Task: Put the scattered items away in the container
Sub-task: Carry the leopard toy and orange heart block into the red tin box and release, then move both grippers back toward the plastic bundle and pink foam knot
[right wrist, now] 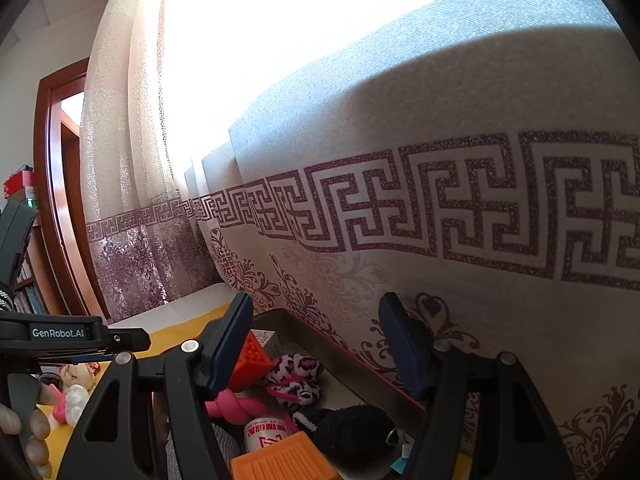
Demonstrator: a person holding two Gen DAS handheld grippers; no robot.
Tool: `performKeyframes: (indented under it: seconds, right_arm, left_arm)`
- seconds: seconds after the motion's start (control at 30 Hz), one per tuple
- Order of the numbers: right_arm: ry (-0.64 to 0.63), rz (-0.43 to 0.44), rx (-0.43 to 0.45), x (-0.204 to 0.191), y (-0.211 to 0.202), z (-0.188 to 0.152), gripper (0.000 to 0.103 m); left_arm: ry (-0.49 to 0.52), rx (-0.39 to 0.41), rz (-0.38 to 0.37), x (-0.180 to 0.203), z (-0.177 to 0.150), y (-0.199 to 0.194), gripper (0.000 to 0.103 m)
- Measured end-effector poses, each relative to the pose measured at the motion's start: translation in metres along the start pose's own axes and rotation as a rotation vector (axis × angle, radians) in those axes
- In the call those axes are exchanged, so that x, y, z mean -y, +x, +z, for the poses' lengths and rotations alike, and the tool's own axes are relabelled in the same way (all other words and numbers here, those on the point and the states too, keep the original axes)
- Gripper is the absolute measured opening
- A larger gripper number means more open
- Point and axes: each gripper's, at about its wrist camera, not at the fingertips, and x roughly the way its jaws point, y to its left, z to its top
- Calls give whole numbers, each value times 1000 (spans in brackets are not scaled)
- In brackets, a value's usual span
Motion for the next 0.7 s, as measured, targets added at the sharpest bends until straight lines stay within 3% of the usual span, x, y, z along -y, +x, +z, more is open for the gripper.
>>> performKeyframes:
  seconds: [0.3, 0.47, 0.6, 0.7]
  right_arm:
    - [-79, 5, 15, -16, -5, -5, 70]
    - [-128, 0, -19, -28, 1, -6, 70]
    - [-104, 80, -63, -40, -10, 4, 70]
    - [-119, 204, -117, -68, -17, 10, 70]
  left_arm:
    - [-139, 42, 139, -97, -18, -42, 67]
    - [-212, 42, 172, -148, -32, -61, 67]
    - [-262, 40, 187, -177, -43, -71, 67]
    - [-297, 40, 181, -193, -48, -75, 67]
